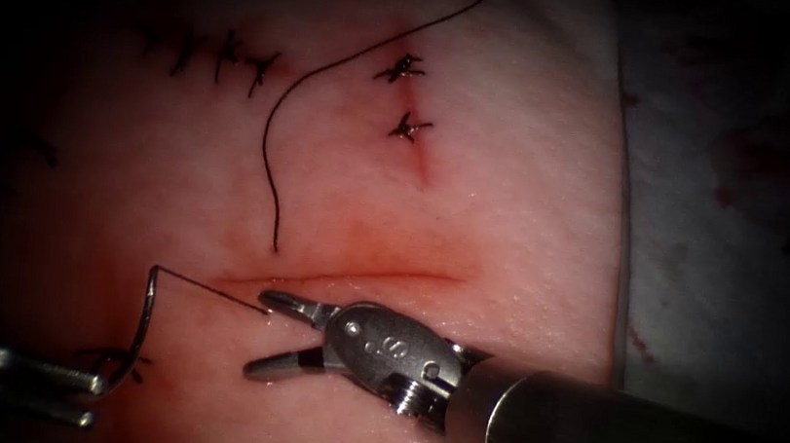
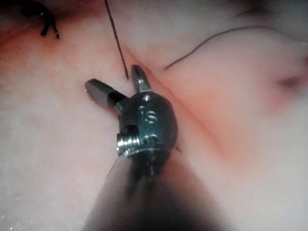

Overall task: Wound Closure
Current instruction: Pull the suture through the wound with the right grasper.

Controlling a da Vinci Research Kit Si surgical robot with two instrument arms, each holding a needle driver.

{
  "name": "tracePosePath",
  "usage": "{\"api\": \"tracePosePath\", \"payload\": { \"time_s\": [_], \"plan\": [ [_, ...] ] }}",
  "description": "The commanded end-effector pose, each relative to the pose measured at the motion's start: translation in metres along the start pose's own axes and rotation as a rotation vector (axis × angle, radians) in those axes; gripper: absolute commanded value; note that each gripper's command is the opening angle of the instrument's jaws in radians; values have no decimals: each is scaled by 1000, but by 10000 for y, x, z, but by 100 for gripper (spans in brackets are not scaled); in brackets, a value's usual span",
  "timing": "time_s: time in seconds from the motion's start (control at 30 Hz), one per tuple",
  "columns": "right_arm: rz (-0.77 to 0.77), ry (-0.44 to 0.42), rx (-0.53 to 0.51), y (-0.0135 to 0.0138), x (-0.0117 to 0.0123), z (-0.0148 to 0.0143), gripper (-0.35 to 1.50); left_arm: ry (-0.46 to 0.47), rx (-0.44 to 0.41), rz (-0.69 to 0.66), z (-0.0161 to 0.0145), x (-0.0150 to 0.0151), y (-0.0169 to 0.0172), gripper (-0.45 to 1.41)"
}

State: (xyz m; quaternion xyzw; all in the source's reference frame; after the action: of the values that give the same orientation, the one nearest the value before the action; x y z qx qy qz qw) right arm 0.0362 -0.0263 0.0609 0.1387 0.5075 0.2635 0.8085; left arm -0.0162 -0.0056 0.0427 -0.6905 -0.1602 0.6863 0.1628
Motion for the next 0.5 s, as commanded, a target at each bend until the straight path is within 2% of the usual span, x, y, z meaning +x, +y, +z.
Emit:
{"api": "tracePosePath", "payload": {
  "time_s": [0.03,0.07,0.1,0.3,0.4,0.5],
  "plan": [
    [-3,-6,7,1,1,12,46,4,3,10,4,-3,-1,-45],
    [-5,-28,-6,0,0,11,-13,9,9,20,3,1,2,-45],
    [-12,-42,-24,0,-1,11,-35,12,13,25,3,4,3,-45],
    [21,-89,-69,-6,-2,7,-35,12,20,40,2,5,9,-45],
    [18,-103,-68,-20,-2,3,-35,7,29,48,2,-2,15,-45],
    [61,-100,-37,-44,2,-3,-35,-4,46,62,3,-13,24,-45]
  ]
}}
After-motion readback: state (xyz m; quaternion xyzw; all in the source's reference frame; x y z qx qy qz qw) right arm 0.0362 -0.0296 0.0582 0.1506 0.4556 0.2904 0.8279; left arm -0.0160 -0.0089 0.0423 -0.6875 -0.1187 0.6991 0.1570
